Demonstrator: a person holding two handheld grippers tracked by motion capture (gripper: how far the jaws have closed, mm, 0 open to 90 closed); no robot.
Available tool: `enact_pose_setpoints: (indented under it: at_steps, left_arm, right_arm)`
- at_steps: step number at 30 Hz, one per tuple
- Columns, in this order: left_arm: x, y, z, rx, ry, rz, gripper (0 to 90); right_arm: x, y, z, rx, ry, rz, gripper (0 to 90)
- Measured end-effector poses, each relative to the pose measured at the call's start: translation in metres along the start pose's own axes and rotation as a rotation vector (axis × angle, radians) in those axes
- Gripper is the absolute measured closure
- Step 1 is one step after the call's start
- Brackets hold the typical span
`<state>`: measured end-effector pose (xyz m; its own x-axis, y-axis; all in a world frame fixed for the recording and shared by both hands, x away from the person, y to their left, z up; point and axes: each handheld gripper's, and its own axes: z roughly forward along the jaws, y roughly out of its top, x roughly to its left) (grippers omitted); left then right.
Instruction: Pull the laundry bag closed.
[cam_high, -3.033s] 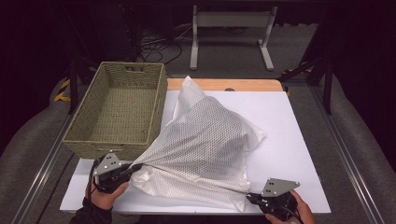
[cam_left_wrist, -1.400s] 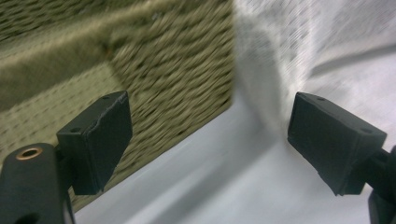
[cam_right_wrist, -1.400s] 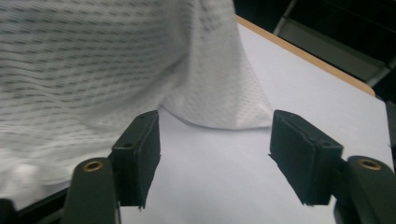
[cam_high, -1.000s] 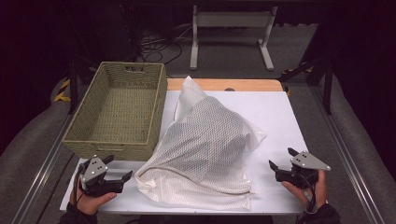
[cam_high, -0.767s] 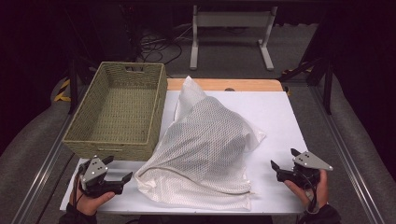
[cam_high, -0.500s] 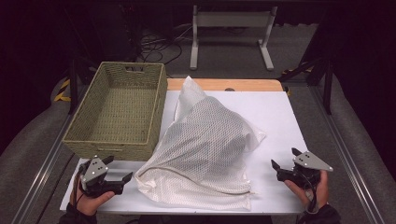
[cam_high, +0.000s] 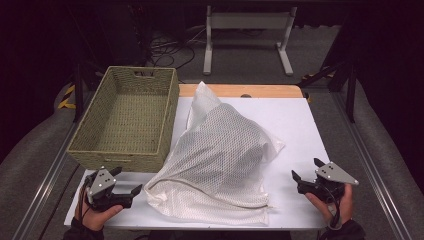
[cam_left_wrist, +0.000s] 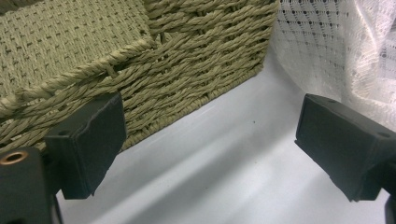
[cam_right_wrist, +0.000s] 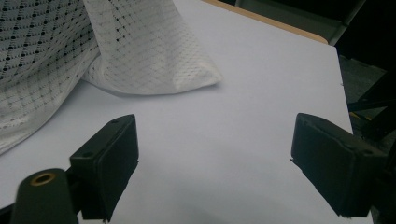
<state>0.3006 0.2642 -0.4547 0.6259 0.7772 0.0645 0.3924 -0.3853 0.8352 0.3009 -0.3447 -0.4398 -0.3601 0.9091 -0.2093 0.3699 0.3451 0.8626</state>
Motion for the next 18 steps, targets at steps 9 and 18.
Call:
enact_pose_setpoints:
  at_steps: [9,18]
  left_arm:
    - [0.0018,0.0006,0.0009,-0.006,-0.001,-0.013,9.2]
    - [0.0022,0.0037,0.0031,-0.016,0.005,-0.028,9.2]
  right_arm:
    - [-0.0016,-0.0010,-0.0001,-0.001,-0.007,0.008,15.9]
    - [-0.0031,-0.0029,-0.0066,-0.007,-0.027,0.013,15.9]
